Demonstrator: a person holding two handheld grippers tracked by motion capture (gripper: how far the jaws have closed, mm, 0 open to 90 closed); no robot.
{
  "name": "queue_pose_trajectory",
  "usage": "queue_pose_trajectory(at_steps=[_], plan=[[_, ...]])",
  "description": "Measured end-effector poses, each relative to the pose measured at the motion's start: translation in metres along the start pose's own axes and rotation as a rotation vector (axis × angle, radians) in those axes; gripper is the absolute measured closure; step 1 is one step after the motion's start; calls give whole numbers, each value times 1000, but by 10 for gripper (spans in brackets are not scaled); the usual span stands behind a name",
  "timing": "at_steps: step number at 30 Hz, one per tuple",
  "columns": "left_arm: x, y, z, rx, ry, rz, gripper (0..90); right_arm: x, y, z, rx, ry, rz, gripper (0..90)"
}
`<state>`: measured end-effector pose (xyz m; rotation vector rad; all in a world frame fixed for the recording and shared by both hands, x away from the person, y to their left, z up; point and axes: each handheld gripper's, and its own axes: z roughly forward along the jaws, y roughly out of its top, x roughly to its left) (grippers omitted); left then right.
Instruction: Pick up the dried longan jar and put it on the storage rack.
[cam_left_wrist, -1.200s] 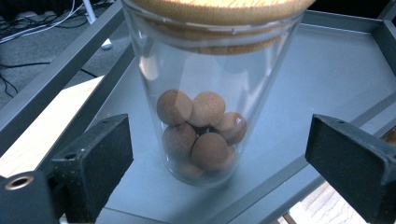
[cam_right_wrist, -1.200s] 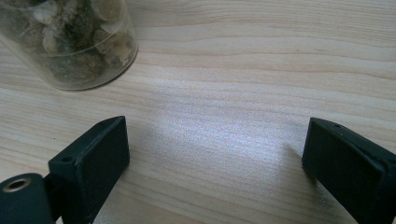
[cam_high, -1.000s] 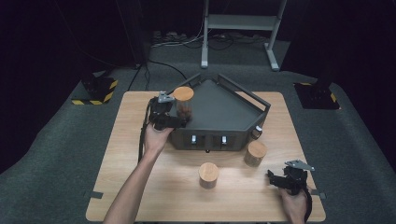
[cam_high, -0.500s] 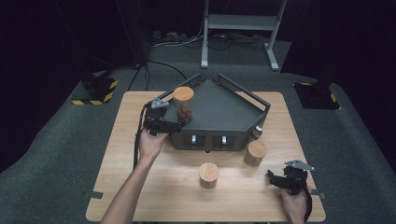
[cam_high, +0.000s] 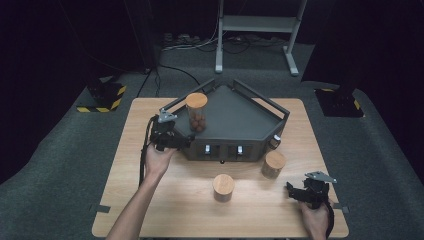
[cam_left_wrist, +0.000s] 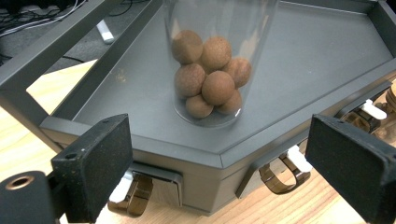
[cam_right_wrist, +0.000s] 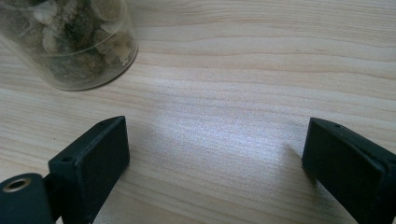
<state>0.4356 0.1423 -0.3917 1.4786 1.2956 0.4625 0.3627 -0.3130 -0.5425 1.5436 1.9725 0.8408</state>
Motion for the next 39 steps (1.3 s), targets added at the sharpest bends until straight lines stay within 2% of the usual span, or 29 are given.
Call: queue_pose_trajectory(at_steps=[39], plan=[[12,-23,-11,-23,4,-56,76,0,0,0,0,0,0,68]])
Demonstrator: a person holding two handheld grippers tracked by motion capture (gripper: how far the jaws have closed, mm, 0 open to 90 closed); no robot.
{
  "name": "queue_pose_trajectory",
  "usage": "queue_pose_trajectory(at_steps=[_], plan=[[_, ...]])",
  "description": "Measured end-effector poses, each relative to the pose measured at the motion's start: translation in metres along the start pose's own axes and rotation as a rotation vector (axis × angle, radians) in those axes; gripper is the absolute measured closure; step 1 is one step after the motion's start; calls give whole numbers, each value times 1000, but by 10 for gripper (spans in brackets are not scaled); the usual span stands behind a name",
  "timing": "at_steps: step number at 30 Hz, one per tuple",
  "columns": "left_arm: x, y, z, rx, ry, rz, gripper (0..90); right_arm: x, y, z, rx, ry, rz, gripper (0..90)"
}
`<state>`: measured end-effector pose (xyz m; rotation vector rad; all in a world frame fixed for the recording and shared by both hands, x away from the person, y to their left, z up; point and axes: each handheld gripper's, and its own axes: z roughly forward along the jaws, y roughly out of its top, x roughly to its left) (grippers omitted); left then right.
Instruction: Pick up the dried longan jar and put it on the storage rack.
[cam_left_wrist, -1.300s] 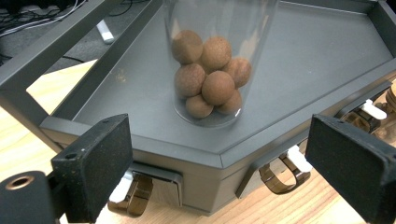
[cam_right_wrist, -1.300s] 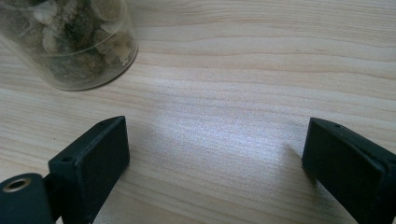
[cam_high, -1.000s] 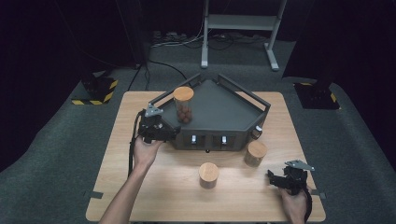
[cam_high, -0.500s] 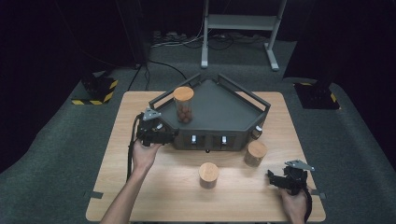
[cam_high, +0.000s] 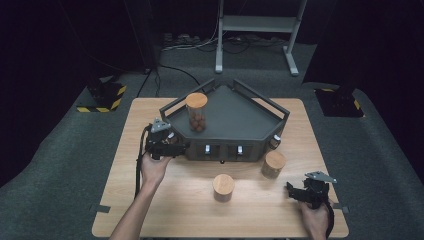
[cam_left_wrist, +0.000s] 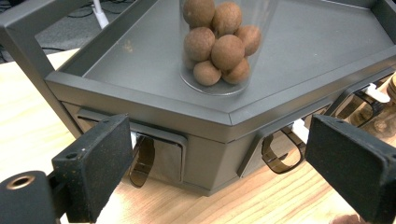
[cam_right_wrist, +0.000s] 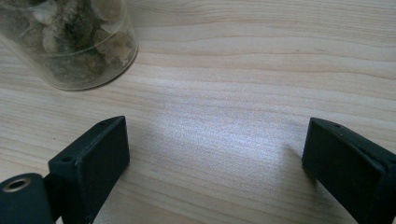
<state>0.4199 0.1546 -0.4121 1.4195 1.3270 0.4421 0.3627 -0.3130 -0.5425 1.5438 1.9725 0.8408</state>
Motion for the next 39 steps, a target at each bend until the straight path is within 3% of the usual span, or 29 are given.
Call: queue_pose_trajectory(at_steps=[13,39], plan=[[6,-8,-1,-2,6,-20,77,0,0,0,0,0,0,68],[6,-35,3,7,10,-10,77,0,0,0,0,0,0,69]])
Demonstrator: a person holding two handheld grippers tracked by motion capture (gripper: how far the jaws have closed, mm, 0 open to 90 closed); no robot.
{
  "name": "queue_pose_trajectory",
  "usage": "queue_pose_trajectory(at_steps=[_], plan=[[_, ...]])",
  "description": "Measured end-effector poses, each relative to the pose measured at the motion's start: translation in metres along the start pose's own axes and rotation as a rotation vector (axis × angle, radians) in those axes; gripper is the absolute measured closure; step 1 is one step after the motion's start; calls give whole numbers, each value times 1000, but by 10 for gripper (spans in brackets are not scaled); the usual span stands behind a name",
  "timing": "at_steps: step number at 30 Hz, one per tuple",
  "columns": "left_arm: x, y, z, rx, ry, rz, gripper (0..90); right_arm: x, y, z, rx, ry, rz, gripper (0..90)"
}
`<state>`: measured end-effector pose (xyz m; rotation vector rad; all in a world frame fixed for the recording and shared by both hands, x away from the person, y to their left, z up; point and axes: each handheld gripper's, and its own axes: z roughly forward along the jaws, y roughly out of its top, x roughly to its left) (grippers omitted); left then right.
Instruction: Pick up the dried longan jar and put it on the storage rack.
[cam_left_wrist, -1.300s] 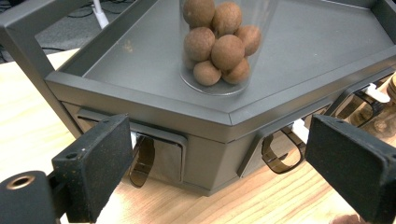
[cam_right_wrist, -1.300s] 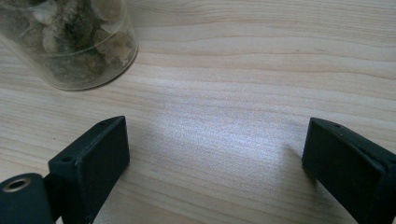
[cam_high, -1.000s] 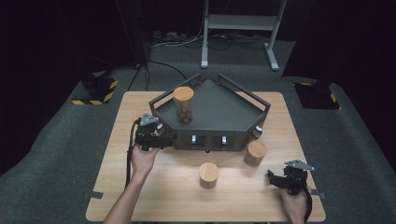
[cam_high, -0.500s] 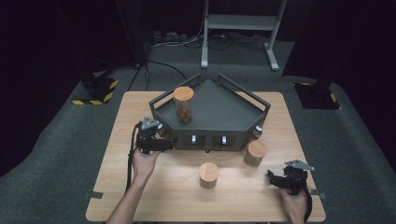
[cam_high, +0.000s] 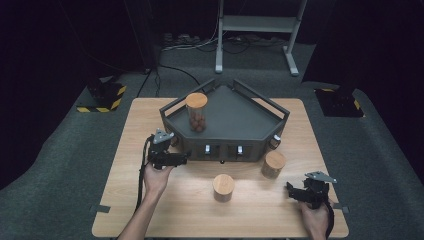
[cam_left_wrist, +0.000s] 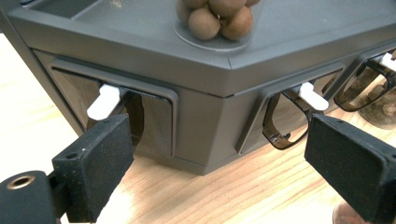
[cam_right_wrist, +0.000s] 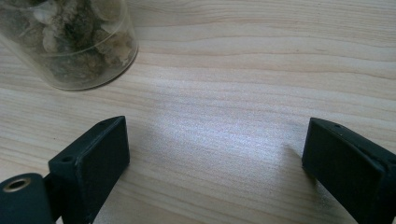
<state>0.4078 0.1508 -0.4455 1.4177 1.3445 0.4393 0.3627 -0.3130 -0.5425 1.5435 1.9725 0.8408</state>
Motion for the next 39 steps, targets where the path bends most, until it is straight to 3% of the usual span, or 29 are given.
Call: queue_pose_trajectory(at_steps=[39], plan=[[5,-41,13,22,35,27,75,0,0,0,0,0,0,69]])
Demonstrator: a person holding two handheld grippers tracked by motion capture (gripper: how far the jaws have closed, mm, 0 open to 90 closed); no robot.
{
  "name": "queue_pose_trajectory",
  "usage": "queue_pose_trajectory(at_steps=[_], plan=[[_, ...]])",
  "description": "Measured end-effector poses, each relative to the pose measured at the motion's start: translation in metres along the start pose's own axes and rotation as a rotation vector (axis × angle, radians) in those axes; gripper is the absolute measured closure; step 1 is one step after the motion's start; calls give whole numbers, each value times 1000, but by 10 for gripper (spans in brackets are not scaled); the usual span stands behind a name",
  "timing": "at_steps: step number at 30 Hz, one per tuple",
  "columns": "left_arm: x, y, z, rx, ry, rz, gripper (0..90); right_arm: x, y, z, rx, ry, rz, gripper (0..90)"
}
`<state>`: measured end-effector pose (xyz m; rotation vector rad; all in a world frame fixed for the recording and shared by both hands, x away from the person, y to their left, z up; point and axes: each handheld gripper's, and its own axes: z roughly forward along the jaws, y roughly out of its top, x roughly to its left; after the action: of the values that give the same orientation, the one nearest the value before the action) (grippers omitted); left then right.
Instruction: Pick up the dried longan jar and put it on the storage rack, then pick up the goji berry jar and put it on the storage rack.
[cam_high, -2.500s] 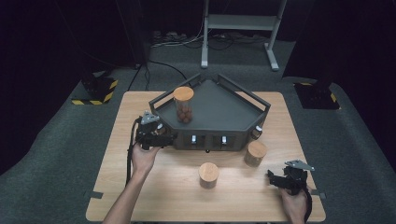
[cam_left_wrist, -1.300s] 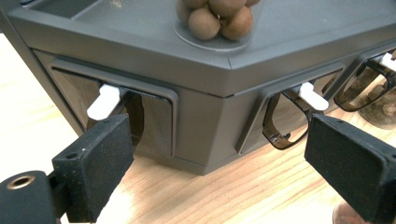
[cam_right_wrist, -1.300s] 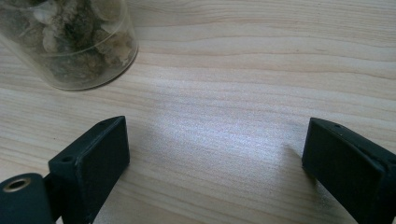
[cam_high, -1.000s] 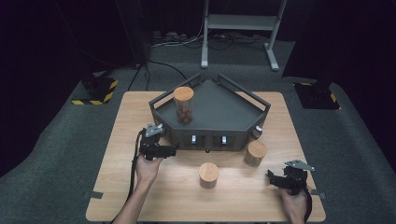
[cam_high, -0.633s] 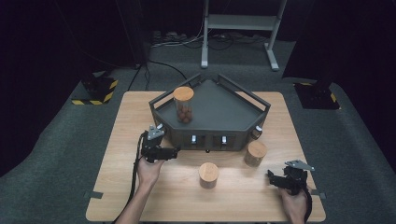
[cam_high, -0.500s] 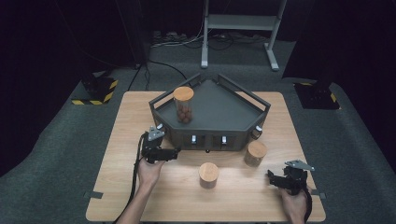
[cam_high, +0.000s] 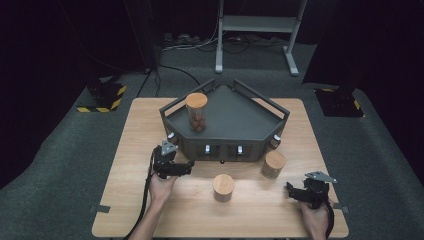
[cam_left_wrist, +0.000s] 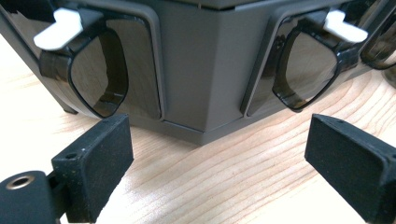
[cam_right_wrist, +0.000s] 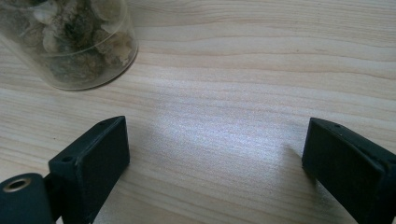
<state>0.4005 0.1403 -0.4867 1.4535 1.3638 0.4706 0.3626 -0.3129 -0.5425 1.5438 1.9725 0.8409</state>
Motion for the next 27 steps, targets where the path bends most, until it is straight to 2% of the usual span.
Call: queue_pose_trajectory(at_steps=[15,27], plan=[[0,-13,1,23,2,7,73,0,0,0,0,0,0,69],[-1,-16,3,24,6,-1,72,0,0,0,0,0,0,69]])
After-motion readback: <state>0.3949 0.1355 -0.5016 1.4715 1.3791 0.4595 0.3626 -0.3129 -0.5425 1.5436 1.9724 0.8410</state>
